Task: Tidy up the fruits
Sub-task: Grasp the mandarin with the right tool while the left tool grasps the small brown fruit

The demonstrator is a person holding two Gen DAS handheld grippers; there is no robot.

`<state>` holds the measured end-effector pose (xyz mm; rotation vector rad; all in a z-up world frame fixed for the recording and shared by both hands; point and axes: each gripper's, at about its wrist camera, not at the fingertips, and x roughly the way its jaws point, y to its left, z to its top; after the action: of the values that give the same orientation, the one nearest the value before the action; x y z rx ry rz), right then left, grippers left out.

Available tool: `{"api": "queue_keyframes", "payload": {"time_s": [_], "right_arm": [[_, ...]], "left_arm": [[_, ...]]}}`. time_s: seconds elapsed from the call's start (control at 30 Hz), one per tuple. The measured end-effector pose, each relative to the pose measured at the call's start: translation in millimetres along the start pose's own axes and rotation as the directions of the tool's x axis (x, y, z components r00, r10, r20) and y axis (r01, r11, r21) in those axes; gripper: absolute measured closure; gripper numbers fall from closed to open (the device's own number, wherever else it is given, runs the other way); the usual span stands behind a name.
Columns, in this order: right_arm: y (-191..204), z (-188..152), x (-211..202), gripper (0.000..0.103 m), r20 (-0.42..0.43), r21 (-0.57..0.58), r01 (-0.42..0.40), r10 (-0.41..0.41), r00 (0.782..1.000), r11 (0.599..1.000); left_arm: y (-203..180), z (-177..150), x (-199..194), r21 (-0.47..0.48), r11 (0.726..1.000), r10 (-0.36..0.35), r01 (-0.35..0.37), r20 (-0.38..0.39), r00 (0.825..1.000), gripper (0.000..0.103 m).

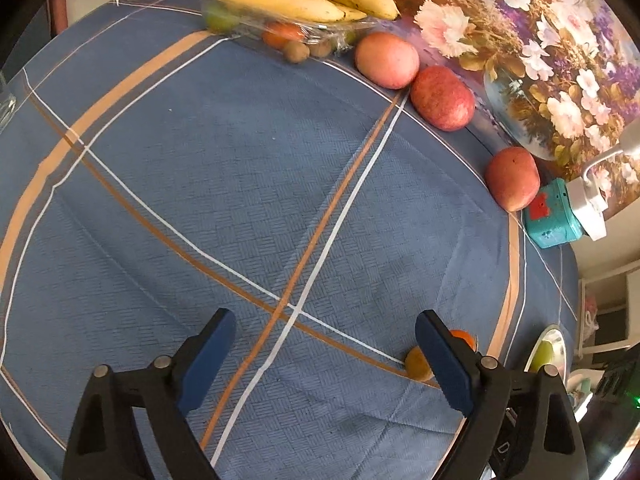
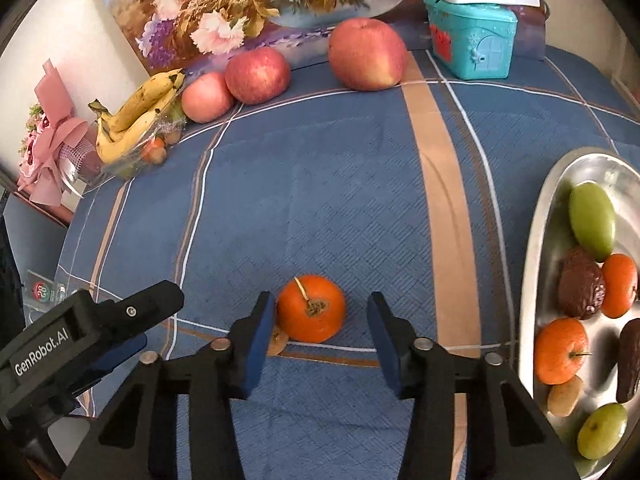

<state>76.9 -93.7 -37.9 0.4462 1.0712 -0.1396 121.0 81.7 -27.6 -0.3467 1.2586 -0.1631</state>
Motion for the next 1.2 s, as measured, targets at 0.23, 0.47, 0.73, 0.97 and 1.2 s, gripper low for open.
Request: {"api": "queue_keyframes", "payload": {"time_s": [0.23, 0.47, 0.73, 0.97, 1.2], "right_arm": [[1.7, -0.3, -1.4, 0.066, -0.001, -0.001, -0.021, 0.021, 1.0, 1.0], [2.2, -0.4, -2.4, 0.066, -0.004, 0.002, -0.024, 0.024, 1.0, 1.0], [-3.4, -0.9, -7.8, 0.066, -0.008, 0.014, -0.001, 0.001, 1.0, 1.0], [-17.5, 2.4, -20.2, 0.066, -0.007, 0.035, 0.055, -0.055, 0.998, 0.998], [-34.5, 4.1, -34.7, 0.066, -0.019, 0.057, 0.111, -0.11, 0.994, 0.992]], "left_arm": [[-3.5, 0.1, -0.7, 0.015, 1.0, -0.005, 0.005, 0.001, 1.0, 0.011], [-8.4, -0.1, -0.4, 0.024, 1.0, -0.015, 0.015, 0.0, 1.0, 0.011], [-16.8, -1.6, -0.6, 0.05, 0.999, -0.019, 0.02, -0.005, 1.0, 0.011], [-30.3, -6.4, 7.7, 0.091, 0.995, -0.033, 0.036, -0.034, 0.999, 0.011], [-48.8, -14.6, 16.2, 0.153, 0.987, -0.046, 0.055, -0.064, 0.997, 0.016]]}}
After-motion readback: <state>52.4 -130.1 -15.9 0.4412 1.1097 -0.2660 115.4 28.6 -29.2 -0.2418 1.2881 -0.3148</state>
